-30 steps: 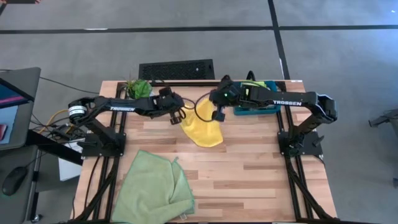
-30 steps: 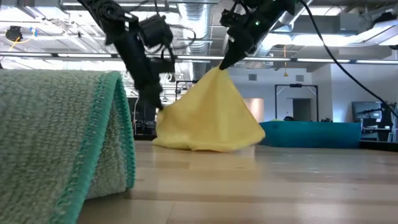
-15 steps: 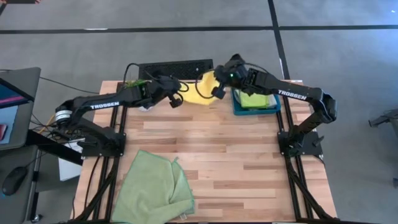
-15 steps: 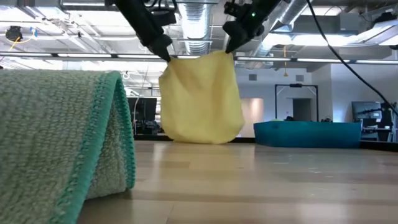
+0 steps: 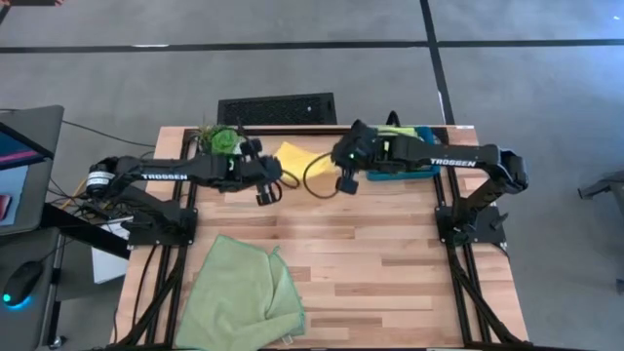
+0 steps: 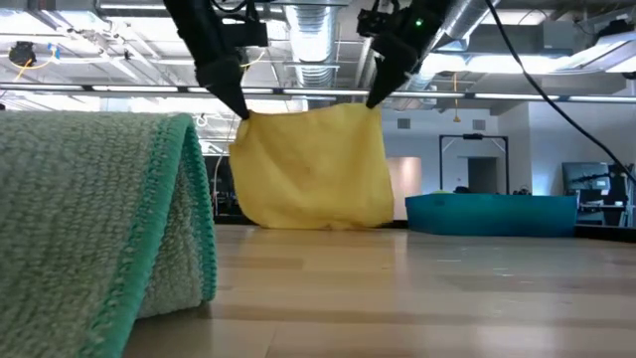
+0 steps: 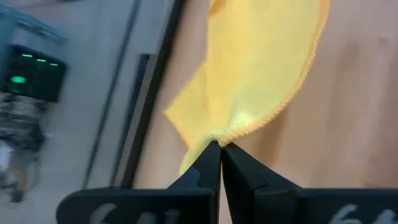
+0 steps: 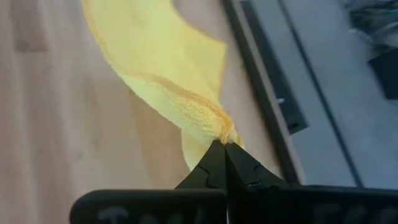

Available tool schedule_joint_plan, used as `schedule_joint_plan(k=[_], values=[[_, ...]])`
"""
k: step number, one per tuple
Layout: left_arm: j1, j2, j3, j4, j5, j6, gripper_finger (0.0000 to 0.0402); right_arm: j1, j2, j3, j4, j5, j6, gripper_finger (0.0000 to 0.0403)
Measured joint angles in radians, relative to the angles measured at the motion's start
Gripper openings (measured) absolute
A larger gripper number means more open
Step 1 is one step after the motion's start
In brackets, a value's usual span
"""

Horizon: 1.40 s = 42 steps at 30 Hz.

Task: Fold microfiber towels
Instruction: Fold the yellow microfiber towel

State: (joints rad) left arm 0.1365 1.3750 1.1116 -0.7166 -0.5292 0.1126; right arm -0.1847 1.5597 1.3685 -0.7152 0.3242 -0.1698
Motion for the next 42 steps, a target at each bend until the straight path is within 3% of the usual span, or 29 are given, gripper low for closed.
schedule_joint_plan(k=[25, 34, 42], values=[[-0.324, 0.001, -0.001, -0.121, 0.262, -0.348, 0.0, 0.281, 0.0, -0.189, -0.01, -0.075, 0.25, 0.0005], [-0.42, 0.002, -0.003, -0.157, 0.36, -0.499, 0.0, 0.346, 0.0, -0.243, 0.014, -0.208, 0.318, 0.0005], [-0.439, 0.002, -0.003, -0.166, 0.337, -0.557, 0.0, 0.35, 0.0, -0.276, 0.088, -0.205, 0.327, 0.0005]])
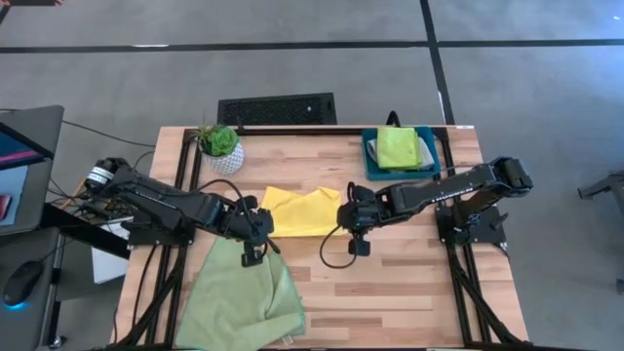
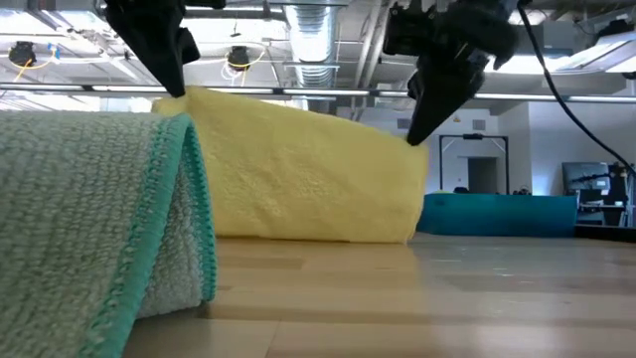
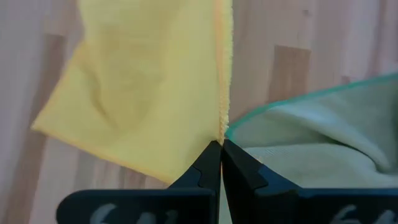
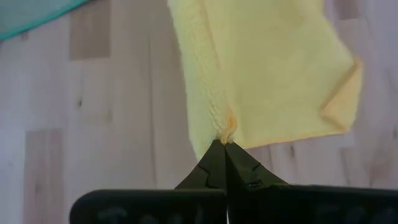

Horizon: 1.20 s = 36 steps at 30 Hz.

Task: Fold microfiber towels
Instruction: Fold the yellow microfiber towel

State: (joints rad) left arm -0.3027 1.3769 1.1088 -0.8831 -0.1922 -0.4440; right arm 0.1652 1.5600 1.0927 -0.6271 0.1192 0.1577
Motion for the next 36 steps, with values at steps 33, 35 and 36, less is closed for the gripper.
schedule_joint_plan(k=[33, 35, 36], values=[[0.348, 0.251, -0.001, -0.037, -0.214, 0.013, 0.0, -0.35, 0.2, -0.039, 0.223, 0.144, -0.129, 0.0005], [0.353, 0.253, -0.001, -0.034, -0.213, 0.014, 0.0, -0.358, 0.205, -0.037, 0.229, 0.145, -0.131, 0.0005], [0.356, 0.256, 0.0, -0.033, -0.214, 0.014, 0.0, -0.361, 0.21, -0.035, 0.235, 0.145, -0.132, 0.0005]])
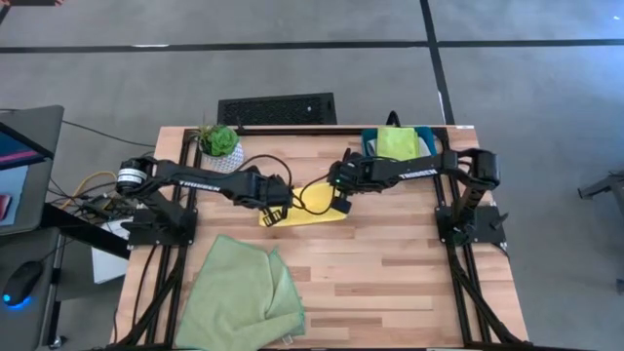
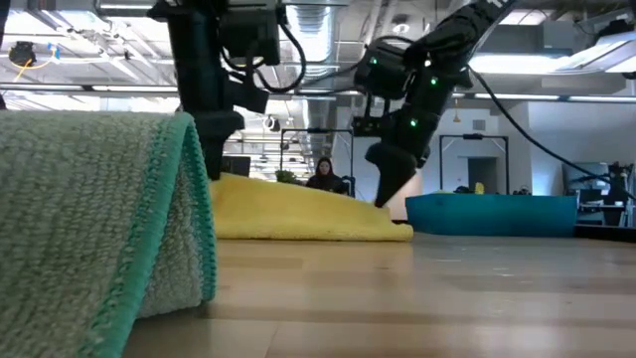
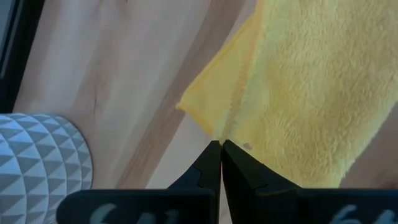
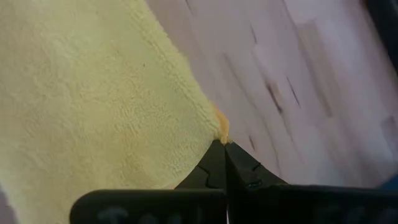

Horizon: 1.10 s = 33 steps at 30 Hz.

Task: Fold microfiber towels
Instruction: Fold the yellow microfiber towel

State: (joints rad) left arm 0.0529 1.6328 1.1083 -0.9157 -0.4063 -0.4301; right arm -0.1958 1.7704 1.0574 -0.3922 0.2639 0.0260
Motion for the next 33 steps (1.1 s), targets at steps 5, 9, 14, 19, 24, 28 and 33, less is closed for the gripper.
schedule_joint_plan(k=[5, 9, 14, 19, 24, 28, 33], values=[[0.013, 0.005, 0.0, 0.02, 0.0, -0.001, 0.0003, -0.009, 0.01, -0.001, -0.004, -0.002, 0.0, 0.0005], [0.023, 0.005, 0.0, 0.021, -0.007, 0.009, 0.0026, -0.009, 0.02, -0.002, -0.002, 0.0, -0.002, 0.0013], [0.028, 0.005, 0.0, 0.025, -0.015, 0.018, 0.0072, -0.01, 0.021, -0.002, 0.01, 0.0, -0.001, 0.0063], [0.032, 0.005, 0.0, 0.013, -0.055, 0.049, 0.0114, -0.014, 0.021, 0.006, 0.006, 0.01, -0.032, 0.0126], [0.028, -0.008, 0.005, 0.004, -0.068, 0.025, 0.0133, -0.029, 0.013, 0.073, -0.07, 0.014, -0.035, 0.0171], [-0.001, -0.042, 0.006, 0.003, -0.07, 0.025, 0.0135, -0.03, -0.011, 0.122, -0.134, 0.019, -0.034, 0.0191], [-0.068, -0.064, 0.006, -0.043, -0.015, 0.058, 0.0135, 0.001, -0.071, 0.13, -0.158, 0.015, 0.002, 0.0203]])
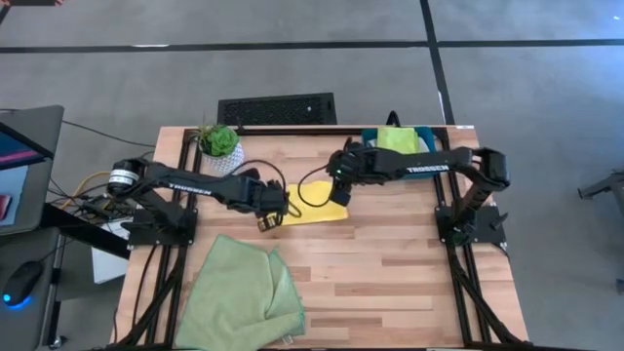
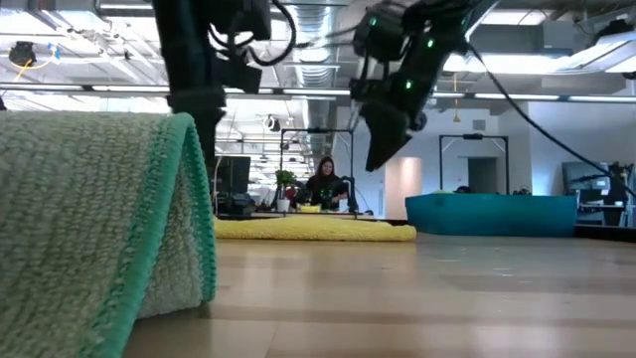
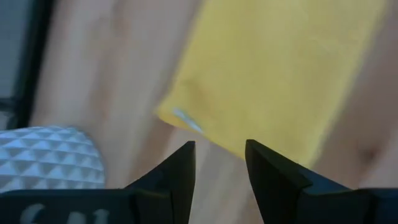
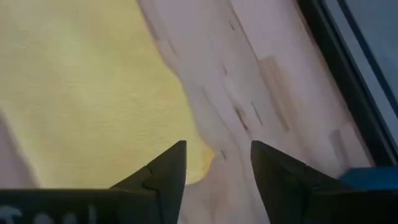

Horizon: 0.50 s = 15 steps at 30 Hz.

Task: Fold microfiber towels
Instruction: Fold the yellow microfiber towel

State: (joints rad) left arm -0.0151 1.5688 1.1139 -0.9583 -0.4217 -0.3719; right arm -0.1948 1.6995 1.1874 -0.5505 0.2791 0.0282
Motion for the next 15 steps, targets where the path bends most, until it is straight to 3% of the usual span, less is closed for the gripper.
schedule_joint_plan(k=[7, 15], values=[[-0.111, -0.006, -0.101, 0.043, 0.118, 0.005, 0.0135, 0.118, -0.062, 0.0, -0.009, -0.024, 0.024, 0.0199], [-0.215, -0.006, -0.216, 0.224, 0.098, 0.063, 0.0135, 0.249, -0.062, 0.0, -0.017, -0.026, 0.017, 0.0196]])
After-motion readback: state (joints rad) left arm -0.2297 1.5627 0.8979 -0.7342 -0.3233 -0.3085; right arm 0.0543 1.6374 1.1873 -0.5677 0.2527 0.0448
